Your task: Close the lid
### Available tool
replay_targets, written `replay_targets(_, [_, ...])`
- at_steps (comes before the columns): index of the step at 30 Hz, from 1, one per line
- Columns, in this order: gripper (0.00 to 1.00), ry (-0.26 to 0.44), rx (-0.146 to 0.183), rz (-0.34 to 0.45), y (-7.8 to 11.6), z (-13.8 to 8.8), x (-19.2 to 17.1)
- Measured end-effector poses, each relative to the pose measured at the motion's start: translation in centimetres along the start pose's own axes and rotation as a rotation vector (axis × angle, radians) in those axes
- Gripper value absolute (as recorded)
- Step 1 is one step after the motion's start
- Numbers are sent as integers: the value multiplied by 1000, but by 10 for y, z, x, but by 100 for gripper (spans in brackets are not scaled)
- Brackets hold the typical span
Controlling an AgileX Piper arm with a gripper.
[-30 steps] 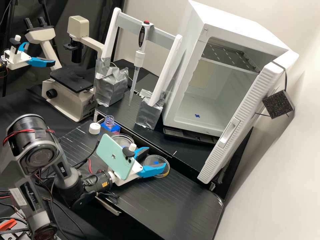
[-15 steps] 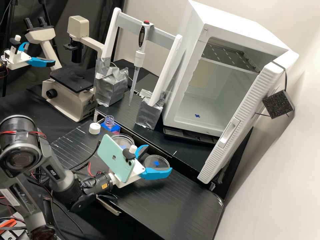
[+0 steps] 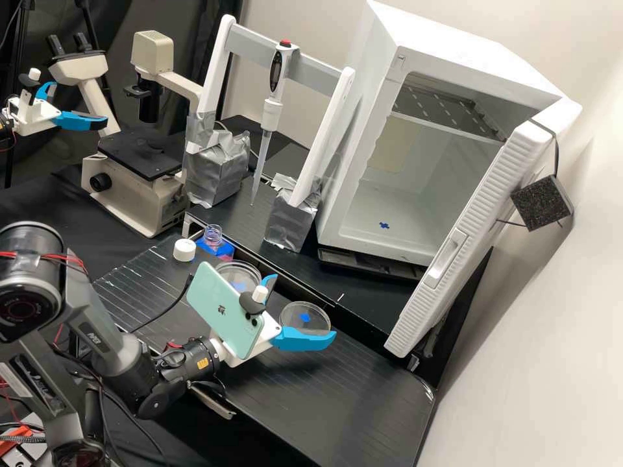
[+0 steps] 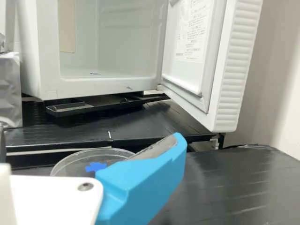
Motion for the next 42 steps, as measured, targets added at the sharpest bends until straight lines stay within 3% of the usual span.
replay_targets(9, [100, -23, 37, 15, 6, 6, -2])
replay_targets(20, [100, -17, 104, 77, 32, 15, 16])
replay_targets(28, [100, 12, 106, 32, 22, 8, 15])
replay_targets(37, [100, 29, 38, -106, -8, 4, 15])
replay_targets(42, [100, 8, 42, -116, -10, 9, 16])
